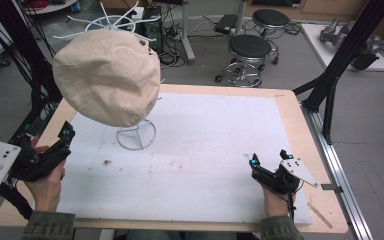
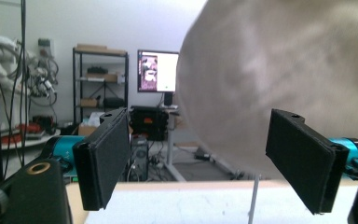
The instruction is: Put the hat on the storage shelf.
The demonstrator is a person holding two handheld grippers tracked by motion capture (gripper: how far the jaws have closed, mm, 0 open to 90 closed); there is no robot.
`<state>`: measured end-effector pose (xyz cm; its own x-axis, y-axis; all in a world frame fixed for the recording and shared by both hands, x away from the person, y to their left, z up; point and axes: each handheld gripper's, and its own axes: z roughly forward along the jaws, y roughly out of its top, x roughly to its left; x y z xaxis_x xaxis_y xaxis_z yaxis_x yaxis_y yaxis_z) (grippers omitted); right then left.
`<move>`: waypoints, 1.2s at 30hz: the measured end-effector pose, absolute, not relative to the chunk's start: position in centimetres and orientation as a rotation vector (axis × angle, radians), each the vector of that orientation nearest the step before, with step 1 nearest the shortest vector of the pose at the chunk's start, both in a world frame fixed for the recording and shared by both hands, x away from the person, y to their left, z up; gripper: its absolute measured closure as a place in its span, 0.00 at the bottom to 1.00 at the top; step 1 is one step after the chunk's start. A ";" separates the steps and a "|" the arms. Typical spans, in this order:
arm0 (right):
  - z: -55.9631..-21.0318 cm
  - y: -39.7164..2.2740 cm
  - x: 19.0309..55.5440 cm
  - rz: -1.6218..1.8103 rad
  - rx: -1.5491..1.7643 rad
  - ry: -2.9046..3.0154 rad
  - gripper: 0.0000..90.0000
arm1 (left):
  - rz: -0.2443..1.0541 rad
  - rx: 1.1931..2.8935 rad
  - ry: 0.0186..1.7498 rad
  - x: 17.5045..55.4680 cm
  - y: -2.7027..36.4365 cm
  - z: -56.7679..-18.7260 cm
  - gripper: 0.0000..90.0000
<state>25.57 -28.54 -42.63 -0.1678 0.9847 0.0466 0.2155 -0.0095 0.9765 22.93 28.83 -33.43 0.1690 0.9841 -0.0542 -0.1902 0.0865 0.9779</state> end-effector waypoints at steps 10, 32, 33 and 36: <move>-42.6 -28.5 25.3 1.262 1.297 1.483 0.05 | 1.123 1.100 1.062 23.0 28.9 -37.9 0.24; -42.6 -28.6 24.9 1.263 1.272 1.486 0.05 | 1.098 1.189 1.177 23.5 30.2 -43.6 0.18; -42.6 -28.6 24.9 1.264 1.272 1.487 0.05 | 1.089 1.194 1.179 23.6 30.1 -43.7 0.18; -42.6 -28.6 24.9 1.267 1.276 1.493 0.05 | 1.087 1.208 1.176 23.6 29.9 -43.8 0.18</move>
<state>24.87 -28.60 -42.62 -0.1888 0.9812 0.0410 0.1997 -0.0025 0.9798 23.64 29.89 -43.79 0.0942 0.9932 -0.0680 0.0101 0.0673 0.9977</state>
